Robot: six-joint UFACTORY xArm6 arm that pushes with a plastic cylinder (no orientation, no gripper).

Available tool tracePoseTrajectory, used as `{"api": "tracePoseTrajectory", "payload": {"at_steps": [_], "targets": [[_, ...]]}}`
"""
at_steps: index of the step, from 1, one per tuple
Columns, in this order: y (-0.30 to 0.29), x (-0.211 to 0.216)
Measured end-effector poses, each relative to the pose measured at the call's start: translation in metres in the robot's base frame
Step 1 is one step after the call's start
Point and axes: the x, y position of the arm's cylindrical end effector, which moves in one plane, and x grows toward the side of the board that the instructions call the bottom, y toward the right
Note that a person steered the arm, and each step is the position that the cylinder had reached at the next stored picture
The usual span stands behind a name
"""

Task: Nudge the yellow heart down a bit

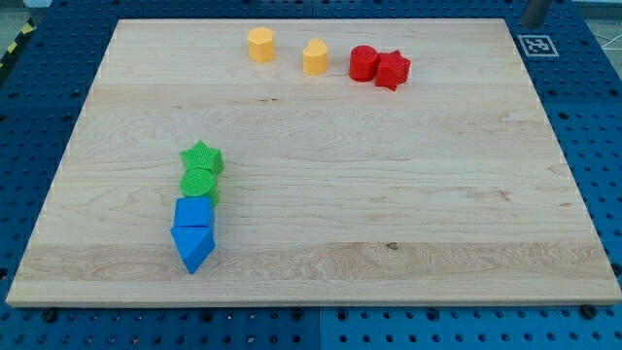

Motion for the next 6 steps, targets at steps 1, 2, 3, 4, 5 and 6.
{"api": "tracePoseTrajectory", "payload": {"at_steps": [1, 2, 3, 4, 5, 6], "targets": [[-0.037, 0.002], [-0.092, 0.013], [-0.144, 0.021], [-0.175, 0.021], [-0.182, 0.021], [-0.185, 0.021]]}}
